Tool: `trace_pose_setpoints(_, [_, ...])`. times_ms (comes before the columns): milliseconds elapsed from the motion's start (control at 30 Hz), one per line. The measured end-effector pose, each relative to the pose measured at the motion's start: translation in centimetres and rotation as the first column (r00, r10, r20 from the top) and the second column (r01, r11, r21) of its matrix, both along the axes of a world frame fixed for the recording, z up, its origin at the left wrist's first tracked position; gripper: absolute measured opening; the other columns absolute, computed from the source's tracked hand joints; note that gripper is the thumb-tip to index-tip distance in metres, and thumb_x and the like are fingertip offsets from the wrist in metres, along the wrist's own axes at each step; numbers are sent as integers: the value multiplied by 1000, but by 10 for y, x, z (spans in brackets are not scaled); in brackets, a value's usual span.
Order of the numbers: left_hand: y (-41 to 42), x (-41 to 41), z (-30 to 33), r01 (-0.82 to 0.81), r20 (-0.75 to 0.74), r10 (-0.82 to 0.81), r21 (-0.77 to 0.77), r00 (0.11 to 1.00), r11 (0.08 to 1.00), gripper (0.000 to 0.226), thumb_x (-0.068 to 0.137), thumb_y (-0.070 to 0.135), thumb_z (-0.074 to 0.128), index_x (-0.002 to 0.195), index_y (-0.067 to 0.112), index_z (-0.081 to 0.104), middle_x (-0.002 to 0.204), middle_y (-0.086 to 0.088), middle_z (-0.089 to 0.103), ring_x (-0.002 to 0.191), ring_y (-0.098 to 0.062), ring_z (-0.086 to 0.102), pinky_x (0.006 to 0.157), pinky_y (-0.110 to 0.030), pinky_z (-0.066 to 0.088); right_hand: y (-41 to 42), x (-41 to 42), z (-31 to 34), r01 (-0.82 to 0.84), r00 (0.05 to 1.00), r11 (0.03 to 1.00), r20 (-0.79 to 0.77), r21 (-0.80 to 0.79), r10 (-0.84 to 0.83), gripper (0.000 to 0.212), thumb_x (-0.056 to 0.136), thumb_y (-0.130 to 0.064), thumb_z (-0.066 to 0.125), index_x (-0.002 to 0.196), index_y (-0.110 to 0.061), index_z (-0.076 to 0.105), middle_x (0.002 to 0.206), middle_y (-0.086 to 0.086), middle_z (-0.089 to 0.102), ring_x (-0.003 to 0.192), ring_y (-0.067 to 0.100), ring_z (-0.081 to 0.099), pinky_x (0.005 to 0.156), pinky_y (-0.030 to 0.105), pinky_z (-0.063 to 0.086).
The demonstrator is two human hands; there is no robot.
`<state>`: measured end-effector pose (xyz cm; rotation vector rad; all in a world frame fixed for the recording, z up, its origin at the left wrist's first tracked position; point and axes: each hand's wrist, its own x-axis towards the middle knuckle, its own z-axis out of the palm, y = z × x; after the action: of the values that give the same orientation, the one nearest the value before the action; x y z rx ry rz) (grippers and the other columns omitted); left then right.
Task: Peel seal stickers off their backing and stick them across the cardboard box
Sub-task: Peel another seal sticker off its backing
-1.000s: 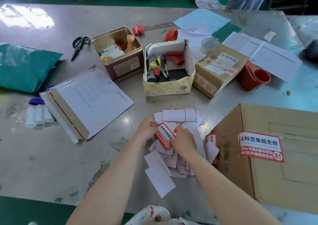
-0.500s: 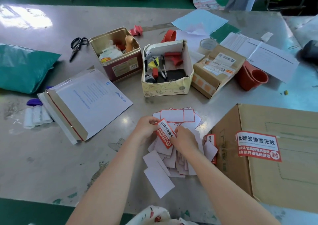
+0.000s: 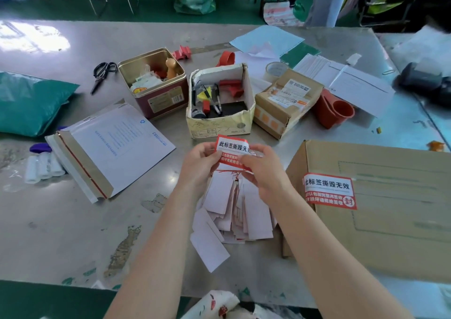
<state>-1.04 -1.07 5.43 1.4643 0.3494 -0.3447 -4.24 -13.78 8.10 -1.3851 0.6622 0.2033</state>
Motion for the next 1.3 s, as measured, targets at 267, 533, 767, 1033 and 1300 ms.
trace_pose_setpoints(267, [-19,-29,36,18,149,-33,104,988,994,9,91,11,57,97,14,64,96,-7,72,91,-20,69,82,-32,55,-40,-28,32,63,975,997,209,33,-68,25,86,0,58,108,-13,55,94,7,68,81,17,65,74,29,55])
trace_pose_setpoints(533, [-38,-57,60,93,243,-124,138,962,986,12,93,20,55,93,19,67,95,-3,73,88,-15,66,80,-26,53,-72,-56,46,5,935,986,352,-167,55,26,88,0,53,93,-23,63,101,10,66,76,14,60,60,20,47])
trace_pose_setpoints(767, [-36,-70,71,201,232,-215,84,949,976,12,92,17,56,96,12,66,94,-7,72,81,-12,64,71,-19,50,-93,-72,61,-101,907,970,381,-221,181,27,92,-1,47,90,-19,67,95,7,71,90,22,67,79,30,54])
trace_pose_setpoints(1033, [-35,-85,78,385,187,-417,185,890,904,19,92,16,54,96,8,70,94,-5,73,79,-5,64,68,-12,49,-99,-82,66,-40,904,991,418,-128,90,19,91,-6,53,106,-15,61,92,6,71,90,22,69,80,33,58])
trace_pose_setpoints(1300, [-36,-90,84,430,185,-483,265,856,863,19,92,16,54,95,12,72,96,1,73,84,-5,62,75,-14,50,-100,-83,63,-22,908,977,405,-211,108,21,93,-10,53,109,-19,61,93,1,70,89,17,68,76,28,58])
